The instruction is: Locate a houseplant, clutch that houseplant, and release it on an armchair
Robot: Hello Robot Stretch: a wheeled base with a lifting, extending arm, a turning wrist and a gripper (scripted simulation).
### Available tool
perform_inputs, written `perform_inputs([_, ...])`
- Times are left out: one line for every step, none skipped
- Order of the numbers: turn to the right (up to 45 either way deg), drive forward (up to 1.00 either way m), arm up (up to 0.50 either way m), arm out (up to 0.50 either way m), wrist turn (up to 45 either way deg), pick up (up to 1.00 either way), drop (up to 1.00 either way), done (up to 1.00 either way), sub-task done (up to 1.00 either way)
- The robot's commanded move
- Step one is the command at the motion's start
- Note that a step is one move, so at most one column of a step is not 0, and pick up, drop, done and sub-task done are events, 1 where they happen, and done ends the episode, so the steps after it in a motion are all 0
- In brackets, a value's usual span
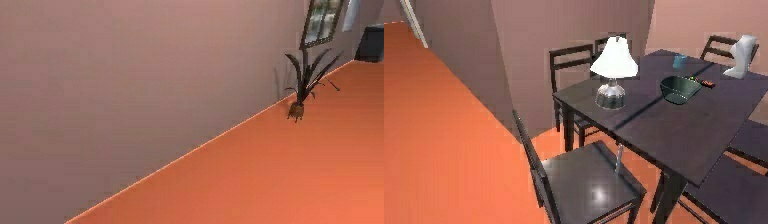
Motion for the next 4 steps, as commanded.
perform_inputs([9.0, 0.0, 0.0, 0.0, 0.0, 0.0, 0.0, 0.0, 0.0])
perform_inputs([0.0, 0.25, 0.0, 0.0, 0.0, 0.0, 0.0, 0.0, 0.0])
perform_inputs([36.0, 0.0, 0.0, 0.0, 0.0, 0.0, 0.0, 0.0, 0.0])
perform_inputs([0.0, 0.8, 0.0, 0.0, 0.0, 0.0, 0.0, 0.0, 0.0])
